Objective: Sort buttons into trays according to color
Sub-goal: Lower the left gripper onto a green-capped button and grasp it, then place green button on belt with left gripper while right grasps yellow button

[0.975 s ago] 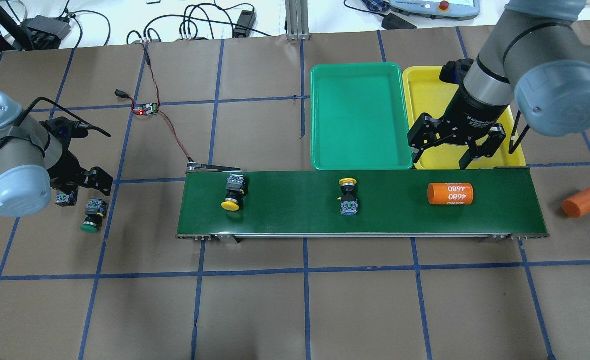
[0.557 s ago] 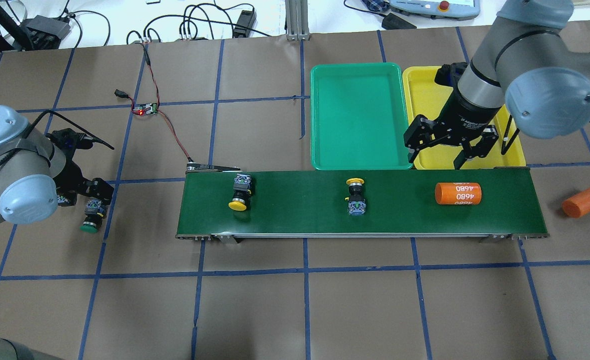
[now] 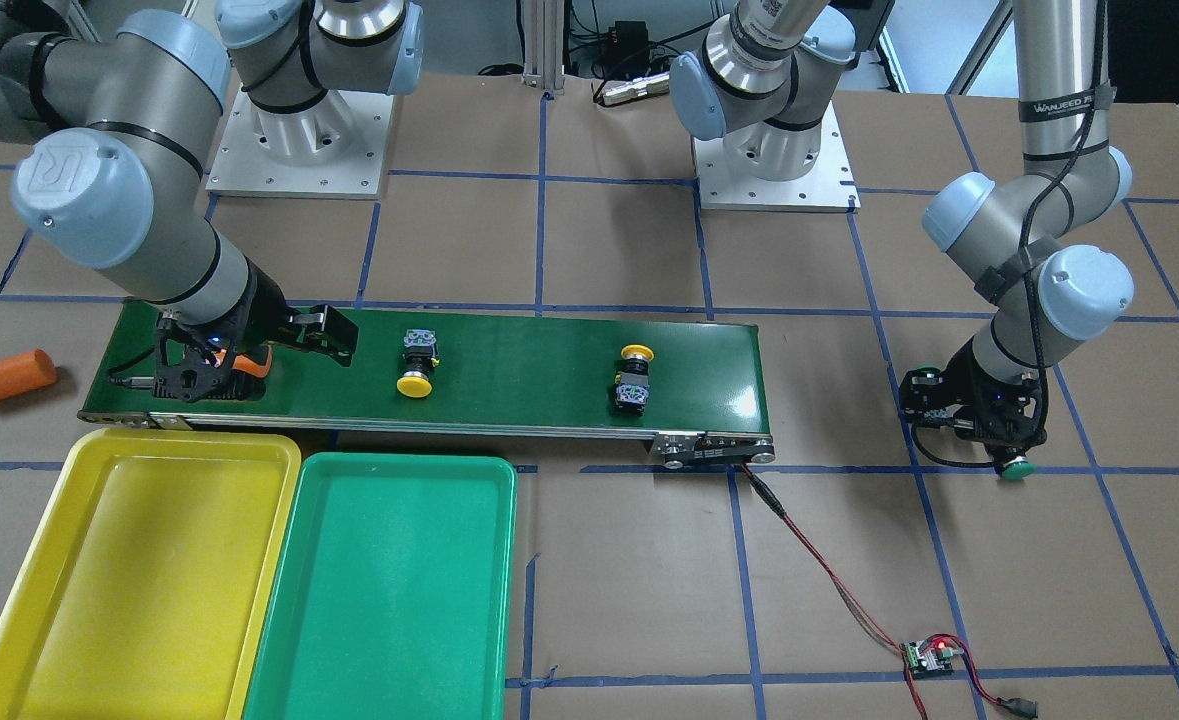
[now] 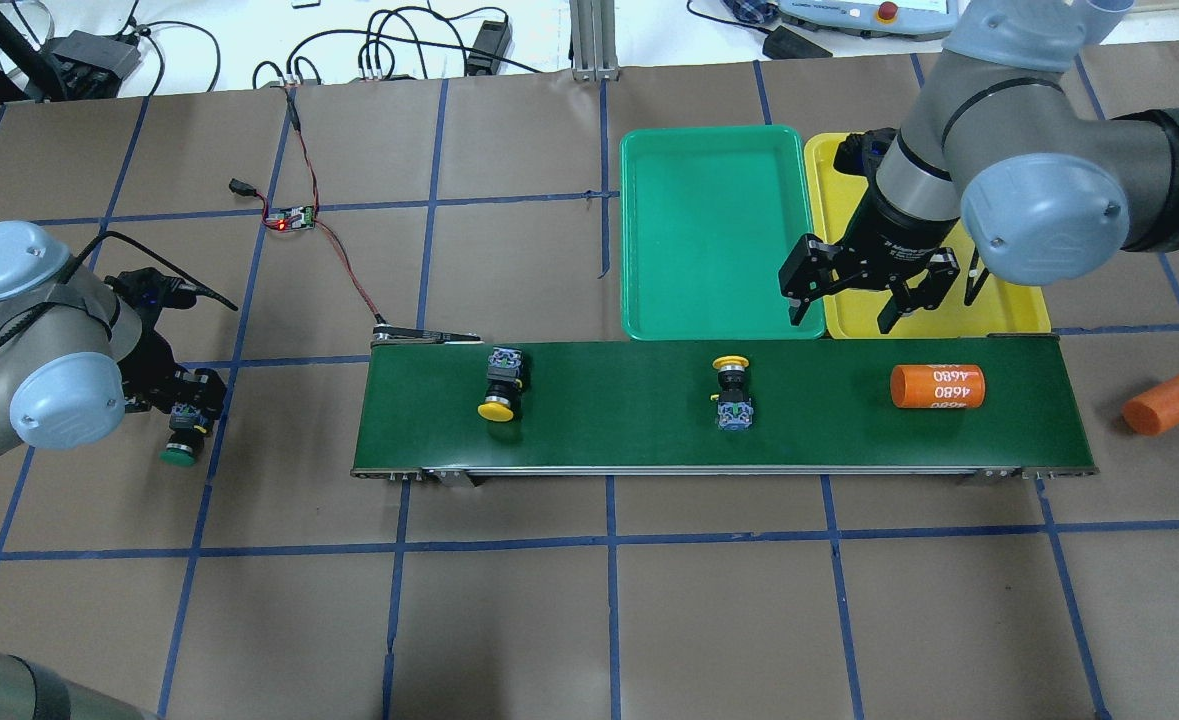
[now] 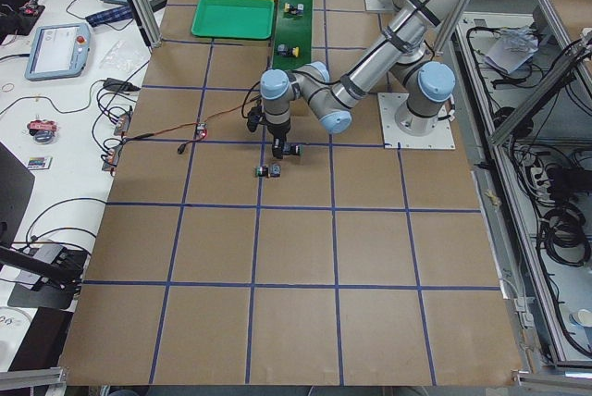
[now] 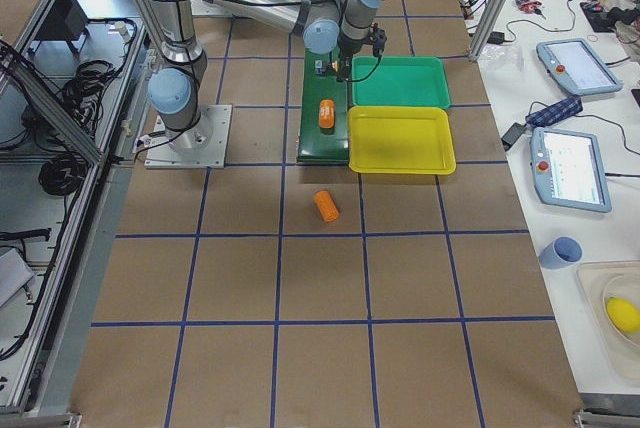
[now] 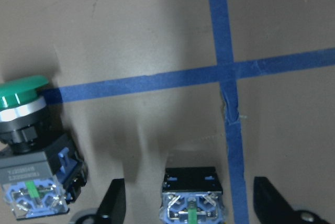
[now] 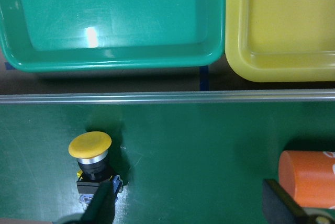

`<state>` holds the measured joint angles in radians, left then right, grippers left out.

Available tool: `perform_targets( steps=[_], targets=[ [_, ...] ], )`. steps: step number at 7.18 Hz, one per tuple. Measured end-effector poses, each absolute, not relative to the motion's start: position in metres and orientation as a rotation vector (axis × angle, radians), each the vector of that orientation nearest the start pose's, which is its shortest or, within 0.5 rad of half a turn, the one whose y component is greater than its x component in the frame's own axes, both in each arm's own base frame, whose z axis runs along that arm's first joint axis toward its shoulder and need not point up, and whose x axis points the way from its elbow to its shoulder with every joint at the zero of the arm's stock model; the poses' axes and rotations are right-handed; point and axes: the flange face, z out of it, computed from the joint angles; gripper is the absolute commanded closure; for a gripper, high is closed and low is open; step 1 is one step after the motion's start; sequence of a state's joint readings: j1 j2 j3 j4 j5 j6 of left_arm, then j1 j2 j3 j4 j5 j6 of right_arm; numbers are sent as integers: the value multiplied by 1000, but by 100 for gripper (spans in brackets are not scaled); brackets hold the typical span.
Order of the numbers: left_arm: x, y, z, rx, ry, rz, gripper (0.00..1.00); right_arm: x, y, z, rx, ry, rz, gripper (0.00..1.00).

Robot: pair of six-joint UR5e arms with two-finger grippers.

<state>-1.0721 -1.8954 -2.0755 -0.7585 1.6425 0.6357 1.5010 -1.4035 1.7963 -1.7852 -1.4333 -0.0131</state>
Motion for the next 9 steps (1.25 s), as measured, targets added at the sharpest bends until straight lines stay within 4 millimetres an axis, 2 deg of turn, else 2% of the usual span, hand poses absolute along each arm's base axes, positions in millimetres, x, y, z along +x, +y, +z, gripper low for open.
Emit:
perform_targets(
  steps=[1,3,4,5,7,8,9],
  targets=[
    [128,-501,179,215,3077,70,100,109,-521,310,115,2980,270,0],
    [125,-510,204,219,3064,36,100,102,-514,293,141,2973,287,0],
    [118,-518,225,199,3064,16,100,101,-509,283,151,2972,293,0],
    [100,-528,249,147,3078,4,100,101,-505,275,155,2971,300,0],
    [34,-545,302,28,3110,5,100,98,-501,269,168,2968,308,0],
    [-5,-547,317,-11,3129,8,100,93,-502,269,186,2967,306,0],
    [-42,-547,320,-40,3157,13,100,91,-502,268,202,2966,305,0]
  ],
)
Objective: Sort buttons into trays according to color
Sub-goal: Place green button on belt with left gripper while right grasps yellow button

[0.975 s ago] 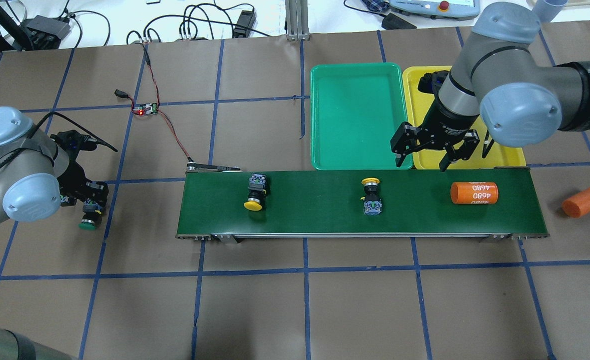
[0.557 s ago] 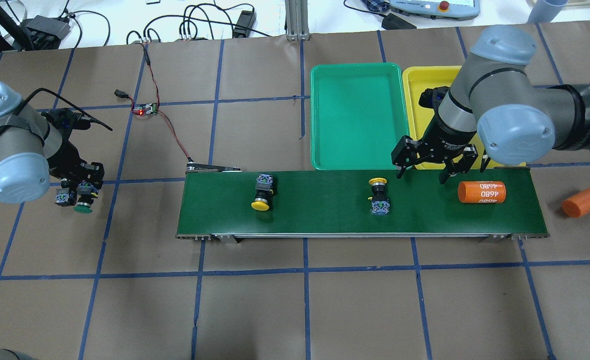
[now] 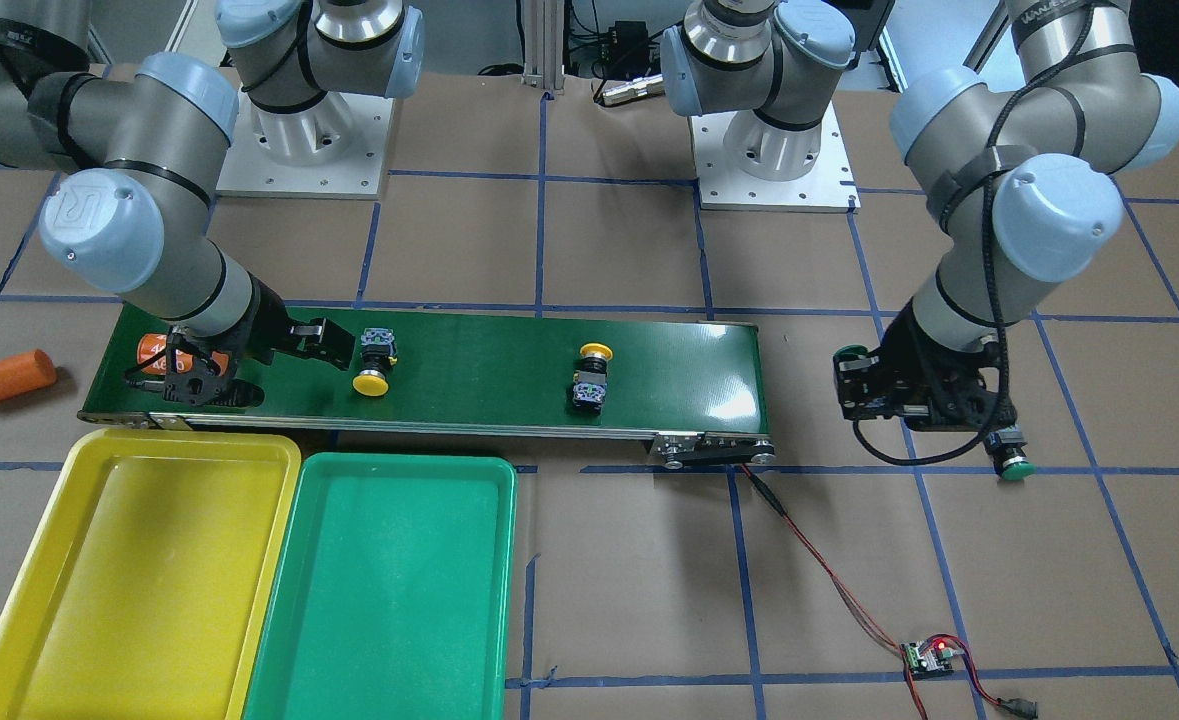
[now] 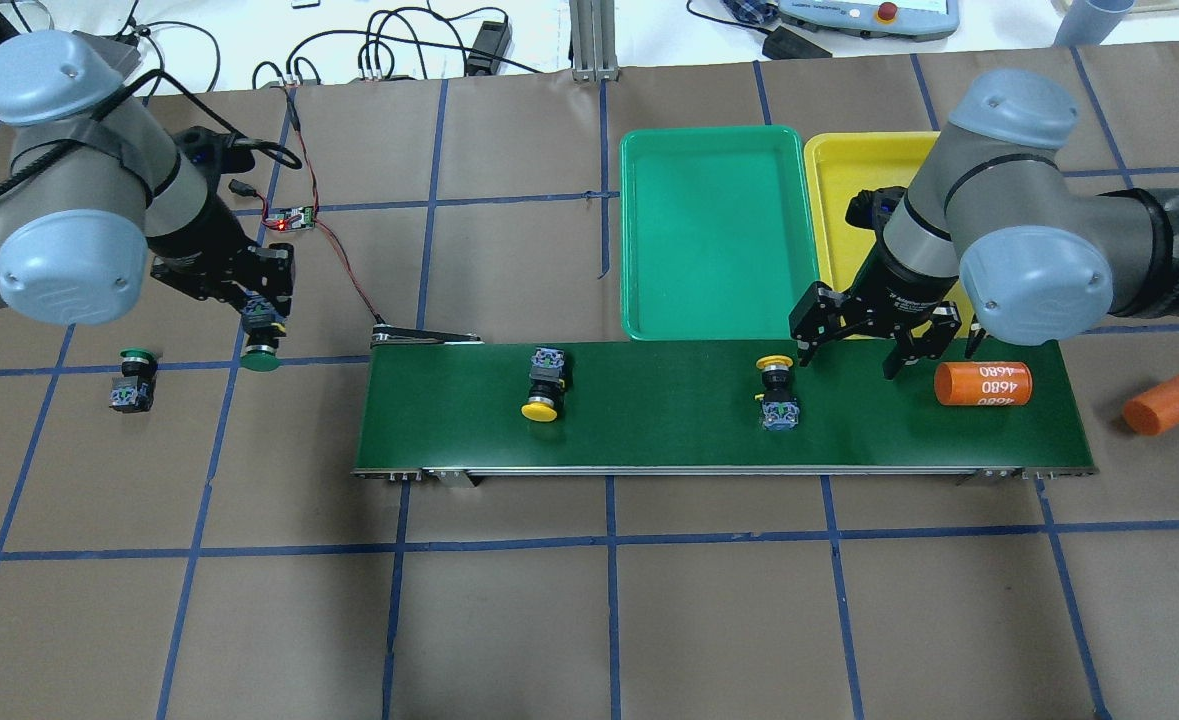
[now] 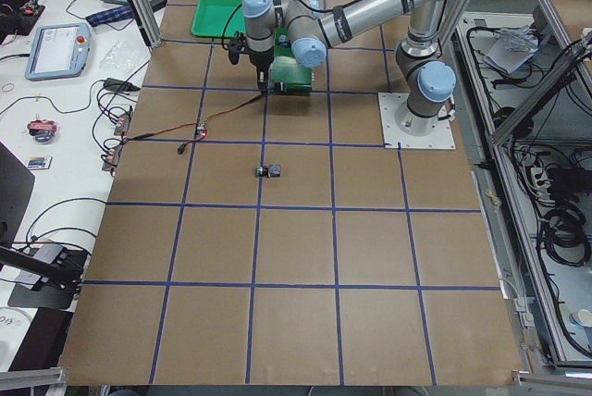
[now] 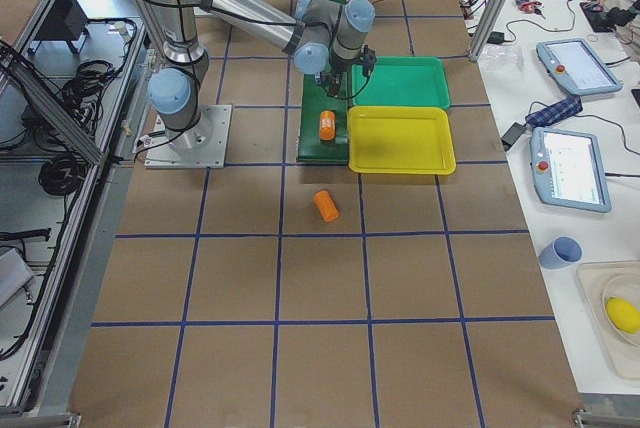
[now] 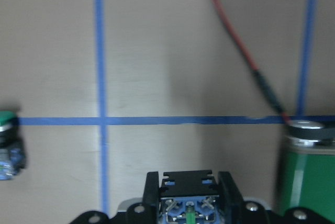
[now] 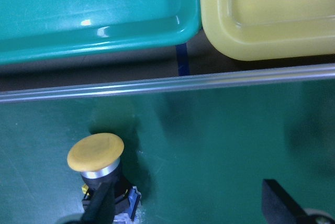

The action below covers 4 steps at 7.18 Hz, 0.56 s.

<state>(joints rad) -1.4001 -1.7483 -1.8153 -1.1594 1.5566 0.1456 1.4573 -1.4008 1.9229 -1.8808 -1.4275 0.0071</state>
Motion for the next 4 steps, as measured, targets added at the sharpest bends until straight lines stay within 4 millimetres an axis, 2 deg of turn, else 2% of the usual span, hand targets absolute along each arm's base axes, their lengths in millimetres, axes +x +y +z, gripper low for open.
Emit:
perform_targets(
  steps=[1,2,4],
  targets=[
    [-77,-545,315,-61,3175,29,100,91,-503,268,208,2965,301,0],
    [-102,-542,307,-57,3183,54,100,91,-503,267,208,2966,299,0],
    [-129,-529,288,8,3183,119,100,92,-499,260,199,2964,315,0]
  ],
)
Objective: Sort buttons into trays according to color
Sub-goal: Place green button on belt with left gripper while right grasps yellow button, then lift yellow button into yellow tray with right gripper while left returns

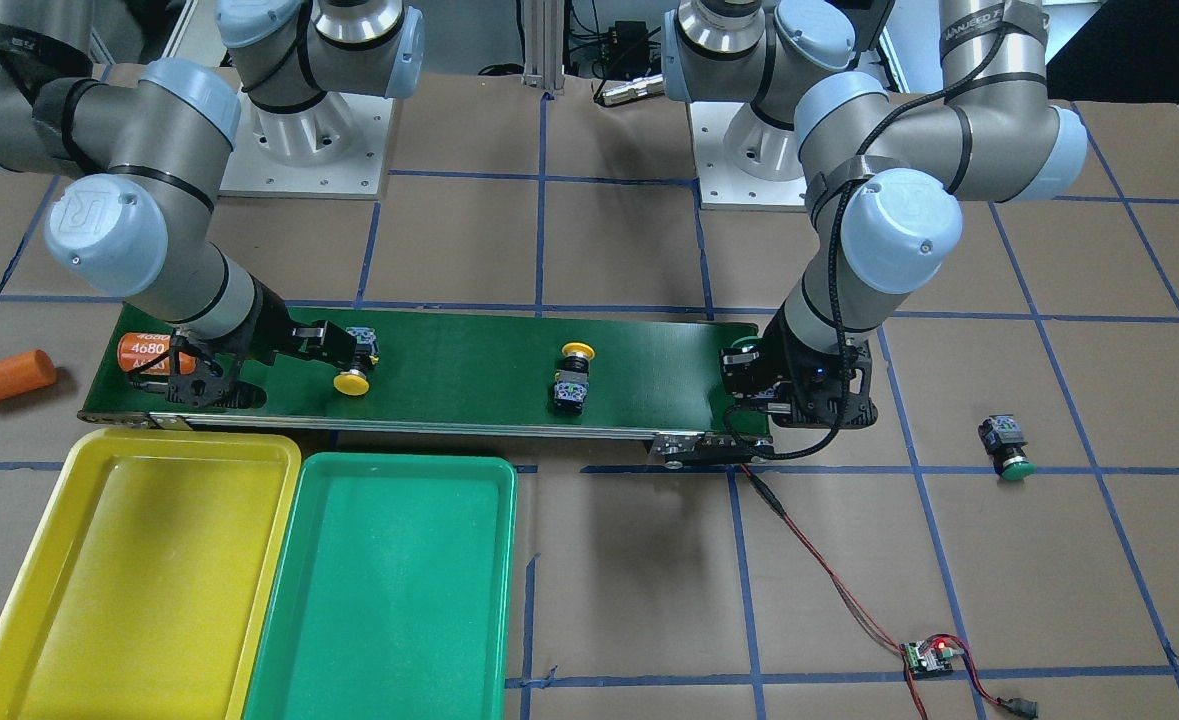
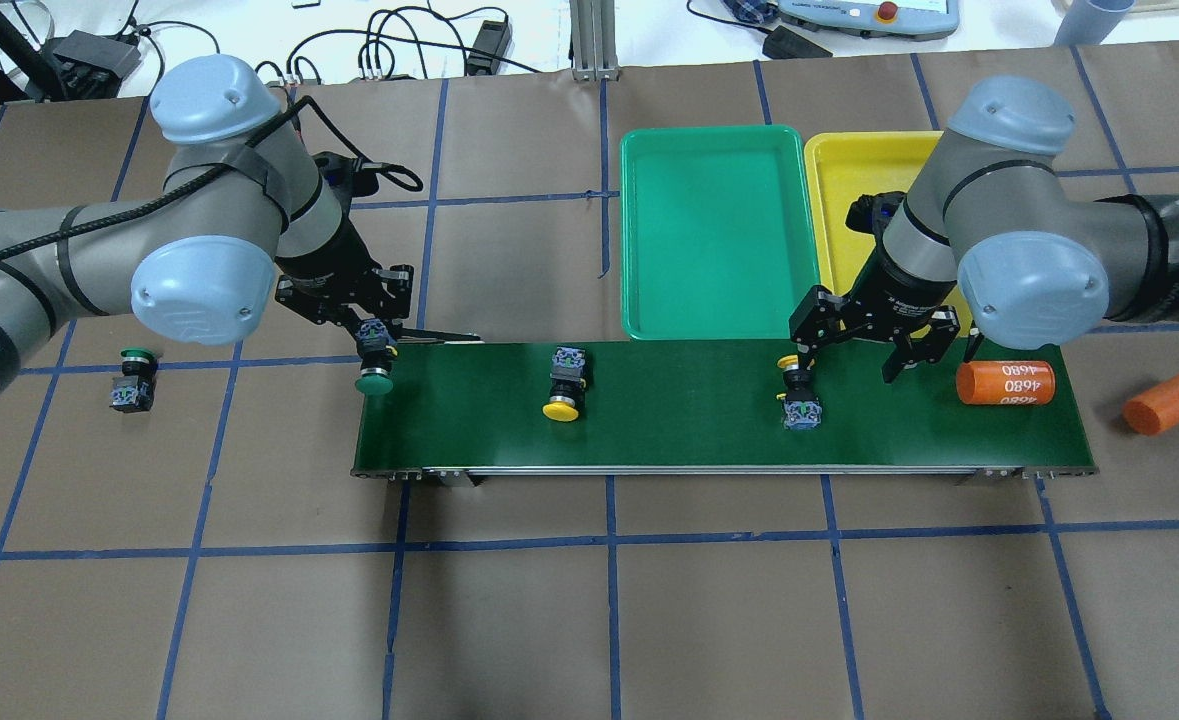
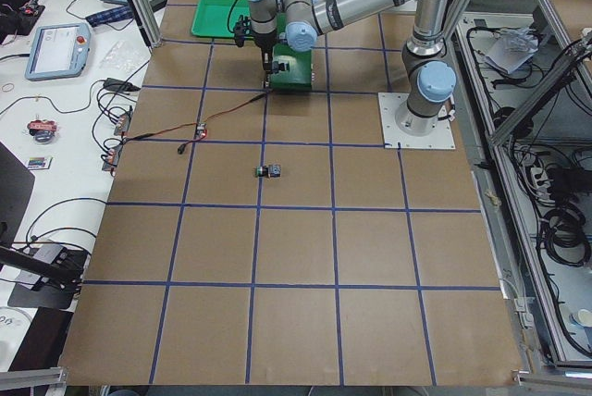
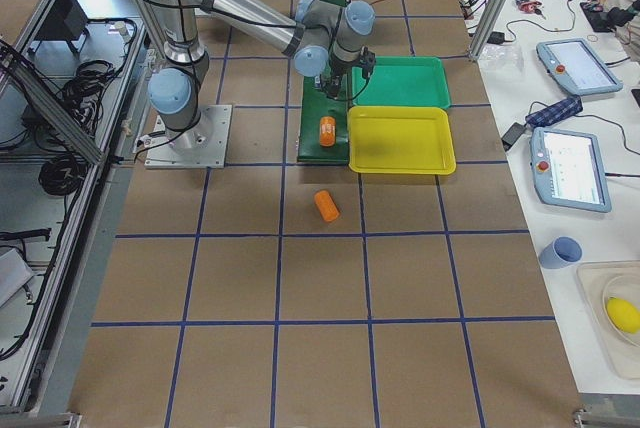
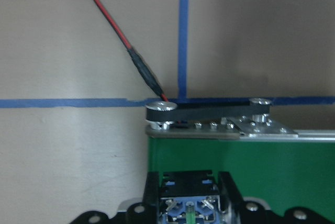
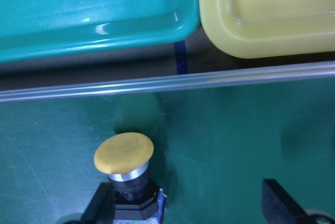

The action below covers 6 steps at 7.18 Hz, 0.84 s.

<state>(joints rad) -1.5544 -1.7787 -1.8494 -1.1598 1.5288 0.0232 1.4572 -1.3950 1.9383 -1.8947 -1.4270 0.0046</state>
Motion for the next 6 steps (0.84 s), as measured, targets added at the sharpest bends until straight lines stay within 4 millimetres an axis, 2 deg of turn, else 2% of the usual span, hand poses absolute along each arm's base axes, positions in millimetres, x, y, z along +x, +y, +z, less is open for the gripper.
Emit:
perform_targets(
  steps=[1,2,3,4,5,6],
  targets=[
    [-133,-522,279,36,3181,143,70,92,-499,257,195,2963,318,0],
    [-134,-517,271,70,3180,158,52,92,-498,255,192,2964,319,0],
    [-135,-512,264,91,3179,178,23,92,-498,252,189,2967,328,0],
    [-135,-508,258,91,3180,190,3,91,-498,247,184,2970,344,32],
    [-135,-506,257,91,3182,184,0,91,-498,244,178,2973,353,84],
    [-136,-507,259,93,3185,165,0,91,-500,245,173,2976,350,100]
  ],
)
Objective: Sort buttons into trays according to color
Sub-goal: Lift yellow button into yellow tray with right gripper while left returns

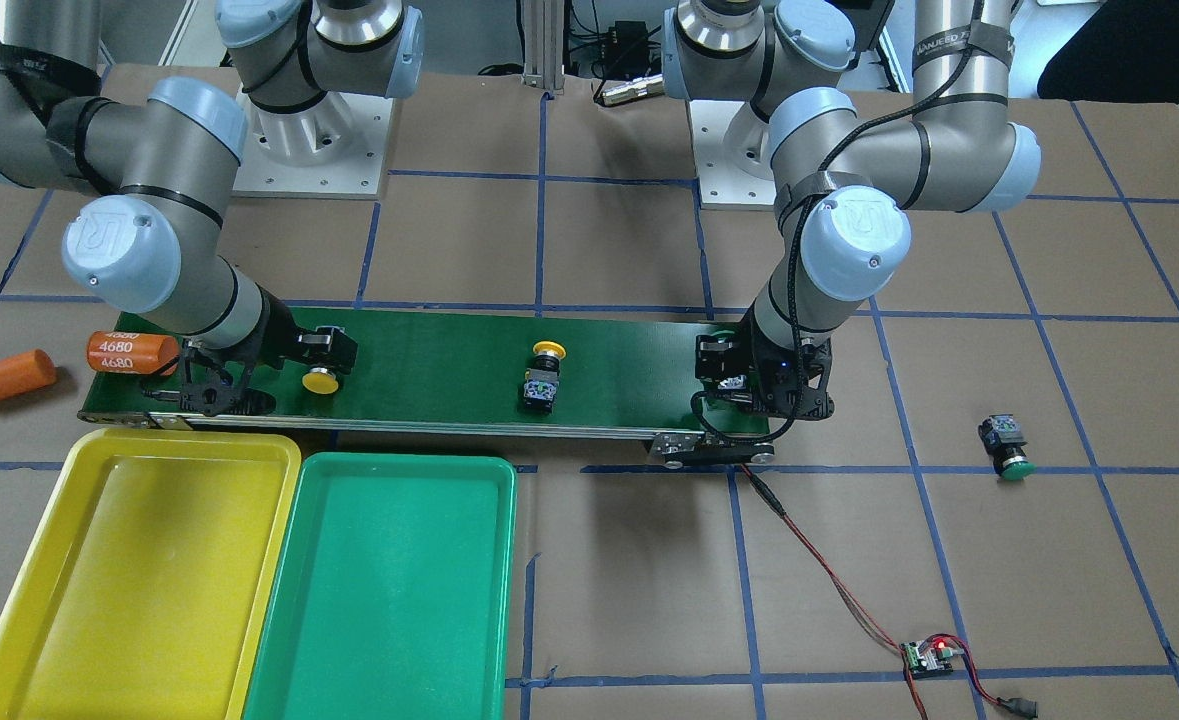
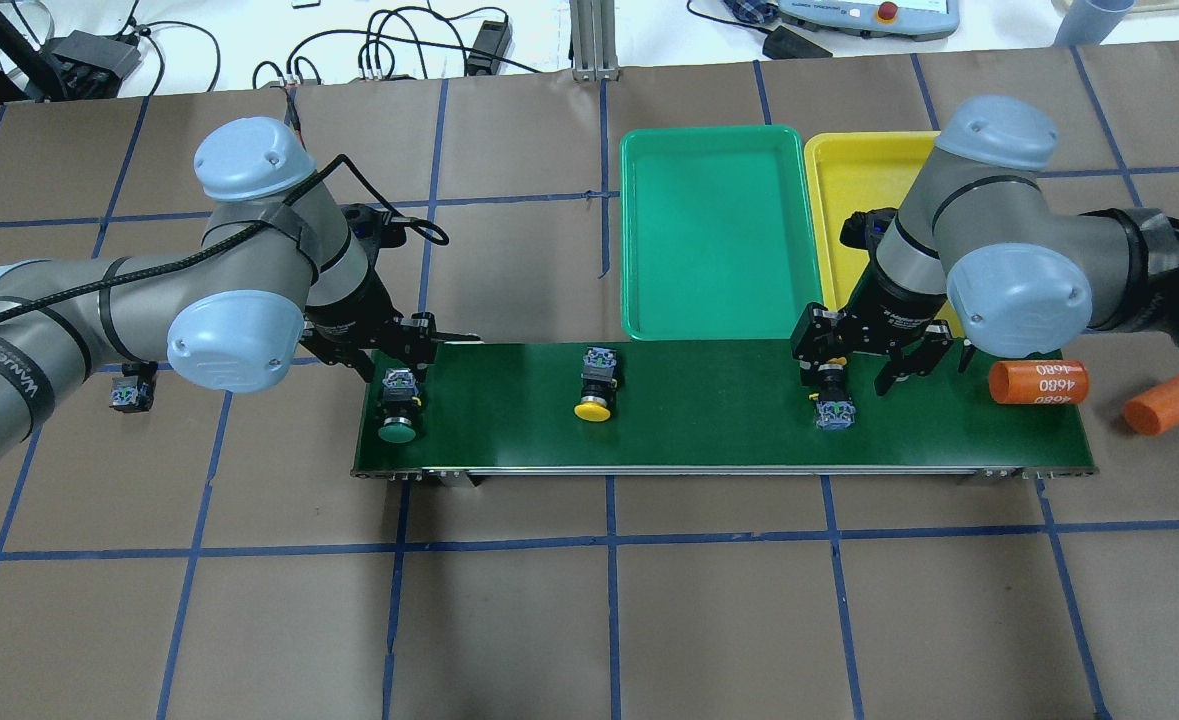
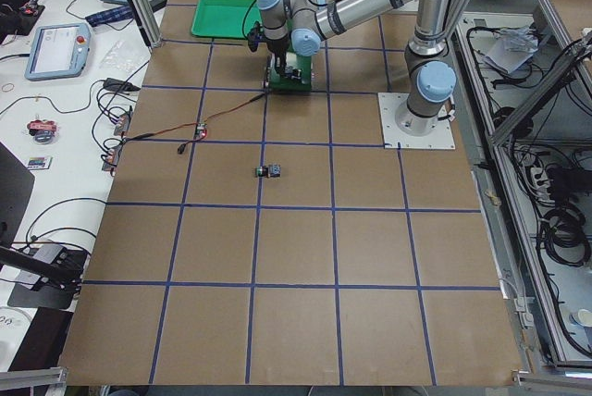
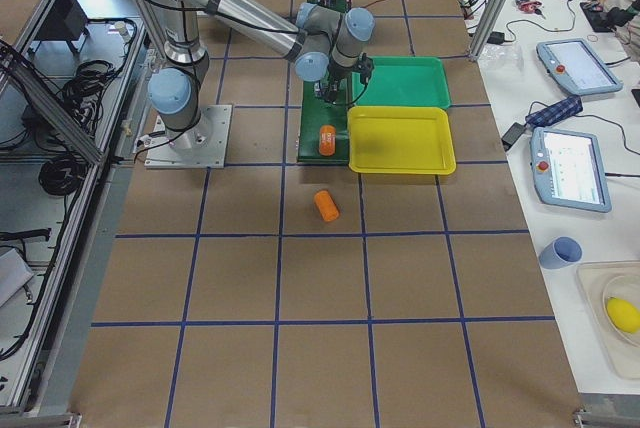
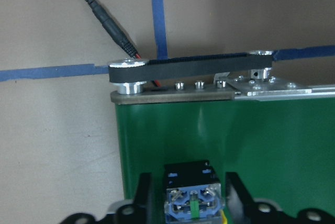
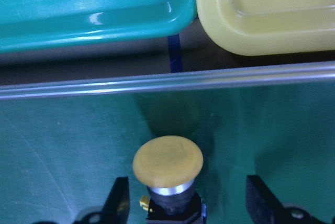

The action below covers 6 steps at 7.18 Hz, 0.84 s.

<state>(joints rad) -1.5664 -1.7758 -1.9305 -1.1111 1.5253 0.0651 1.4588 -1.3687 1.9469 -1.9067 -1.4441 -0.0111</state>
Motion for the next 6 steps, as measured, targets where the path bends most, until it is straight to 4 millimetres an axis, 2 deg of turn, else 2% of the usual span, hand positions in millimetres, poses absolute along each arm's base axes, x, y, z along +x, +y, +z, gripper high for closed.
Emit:
perform_targets(
  steps=[1,3,4,5,6],
  targets=[
    [-136,-509,268,92,3196,131,0,90,-502,247,171,2978,345,100],
    [-132,-520,300,79,3222,35,0,89,-505,250,164,2994,333,100],
    [-114,-527,309,42,3221,9,0,86,-513,261,153,3020,302,100],
    [-72,-535,312,-13,3216,-2,0,82,-532,281,142,3045,243,100],
    [-24,-540,307,-41,3210,5,0,77,-559,296,140,3063,190,100]
  ],
)
